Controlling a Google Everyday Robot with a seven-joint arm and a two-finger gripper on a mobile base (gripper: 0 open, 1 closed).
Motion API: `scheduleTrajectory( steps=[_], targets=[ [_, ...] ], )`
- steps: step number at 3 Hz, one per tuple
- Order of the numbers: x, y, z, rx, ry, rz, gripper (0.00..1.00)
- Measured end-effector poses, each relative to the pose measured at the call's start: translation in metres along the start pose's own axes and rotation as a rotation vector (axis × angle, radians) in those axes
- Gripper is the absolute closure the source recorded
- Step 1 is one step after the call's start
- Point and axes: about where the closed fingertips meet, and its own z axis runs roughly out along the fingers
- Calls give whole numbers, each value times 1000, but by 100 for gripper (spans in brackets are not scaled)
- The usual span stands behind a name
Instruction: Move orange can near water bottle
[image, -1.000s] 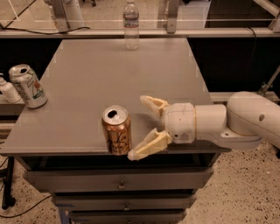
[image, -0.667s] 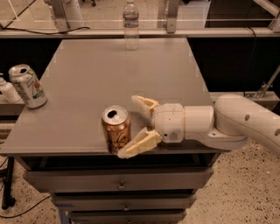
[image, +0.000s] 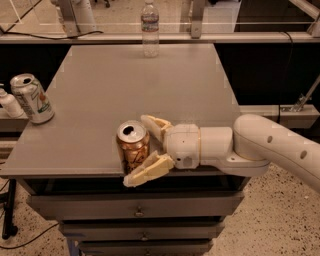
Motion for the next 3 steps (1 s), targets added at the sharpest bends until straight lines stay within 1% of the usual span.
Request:
scheduleTrajectory(
  steps=[1,2,3],
  targets=[
    [-3,8,5,-14,-14,18,0],
    [-11,13,4,-8,-22,23,18],
    [-12,13,-1,3,-24,33,43]
  ],
)
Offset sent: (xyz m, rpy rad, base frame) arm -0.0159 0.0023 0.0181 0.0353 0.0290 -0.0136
